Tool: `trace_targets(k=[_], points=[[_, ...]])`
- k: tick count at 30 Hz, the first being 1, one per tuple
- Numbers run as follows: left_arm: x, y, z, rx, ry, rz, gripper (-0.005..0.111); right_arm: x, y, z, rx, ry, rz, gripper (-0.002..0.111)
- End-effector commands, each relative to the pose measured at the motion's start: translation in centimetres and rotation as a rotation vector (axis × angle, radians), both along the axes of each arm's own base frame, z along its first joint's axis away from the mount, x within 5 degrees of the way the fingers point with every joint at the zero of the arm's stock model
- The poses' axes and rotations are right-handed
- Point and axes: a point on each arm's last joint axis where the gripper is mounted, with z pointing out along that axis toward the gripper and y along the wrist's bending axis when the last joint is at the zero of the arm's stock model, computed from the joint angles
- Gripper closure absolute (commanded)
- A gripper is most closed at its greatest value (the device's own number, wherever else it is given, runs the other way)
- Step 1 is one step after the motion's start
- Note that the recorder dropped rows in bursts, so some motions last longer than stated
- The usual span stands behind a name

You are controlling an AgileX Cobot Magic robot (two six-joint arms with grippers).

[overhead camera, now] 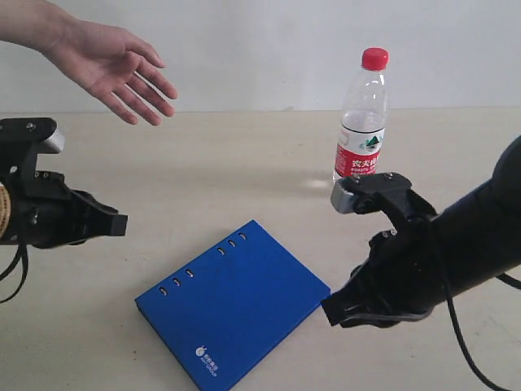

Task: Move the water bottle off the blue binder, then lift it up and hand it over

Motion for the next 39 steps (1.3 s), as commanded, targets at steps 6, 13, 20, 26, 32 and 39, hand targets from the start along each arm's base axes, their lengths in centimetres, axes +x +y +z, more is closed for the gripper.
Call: trace_targets(k=[6, 13, 20, 26, 32, 39], points=[[3.7, -2.8, -3.5, -0.036, 0.08, -0.167, 0.102, -2.1, -0.5, -2.9, 0.003, 0.024, -0.175, 0.107], [3.5, -2.5, -6.4, 0.053, 0.2, -0.2, 0.102, 2.1, 2.1, -4.9, 0.009, 0.094, -0.192, 0.107], [2.6, -2.7, -6.7, 0.014, 0.282, -0.22, 0.102, 5.6, 4.1, -8.2, -0.057, 0.15, -0.145, 0.107], [1.4, -3.9, -6.9, -0.024, 0.32, -0.294, 0.102, 8.1, 5.4, -6.9, -0.027, 0.091, -0.135, 0.107], [0.2, -4.3, -7.1, -0.092, 0.377, -0.342, 0.102, 11.0, 6.5, -4.5, 0.019, -0.035, -0.144, 0.107], [0.8, -3.4, -7.5, -0.02, 0.361, -0.227, 0.102, 12.5, 4.5, -3.0, 0.071, 0.055, -0.107, 0.107]])
